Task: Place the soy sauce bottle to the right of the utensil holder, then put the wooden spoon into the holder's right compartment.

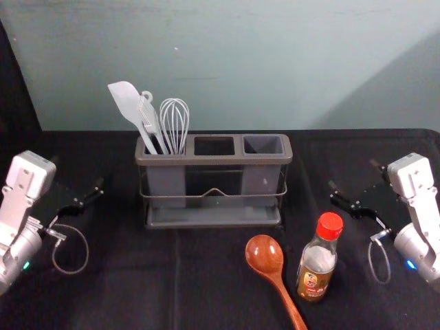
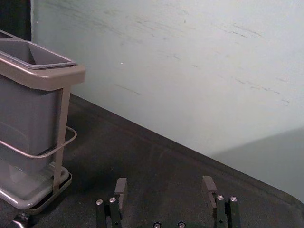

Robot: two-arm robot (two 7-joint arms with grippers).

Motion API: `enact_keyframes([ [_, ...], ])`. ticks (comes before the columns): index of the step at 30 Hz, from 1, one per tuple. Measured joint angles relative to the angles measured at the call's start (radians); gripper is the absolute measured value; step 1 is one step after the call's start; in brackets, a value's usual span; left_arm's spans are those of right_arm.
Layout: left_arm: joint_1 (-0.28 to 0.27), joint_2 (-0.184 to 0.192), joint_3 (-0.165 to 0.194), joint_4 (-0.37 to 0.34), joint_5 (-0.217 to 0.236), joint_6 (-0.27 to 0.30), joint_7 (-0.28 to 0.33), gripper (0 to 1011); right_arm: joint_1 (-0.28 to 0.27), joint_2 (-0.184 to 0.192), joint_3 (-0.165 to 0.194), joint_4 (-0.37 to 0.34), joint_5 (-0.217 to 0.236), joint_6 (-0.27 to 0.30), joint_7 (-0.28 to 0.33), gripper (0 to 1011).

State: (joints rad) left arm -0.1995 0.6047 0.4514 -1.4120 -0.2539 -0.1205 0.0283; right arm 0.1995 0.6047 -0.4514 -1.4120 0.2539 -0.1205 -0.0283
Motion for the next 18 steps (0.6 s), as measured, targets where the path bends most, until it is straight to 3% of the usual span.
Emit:
enact_keyframes([
  [18,0.0,0.0,0.0,0.0,0.0,0.0,0.0,1011,0.0,0.0,0.0,0.0,0.0,0.0,0.0,1003],
])
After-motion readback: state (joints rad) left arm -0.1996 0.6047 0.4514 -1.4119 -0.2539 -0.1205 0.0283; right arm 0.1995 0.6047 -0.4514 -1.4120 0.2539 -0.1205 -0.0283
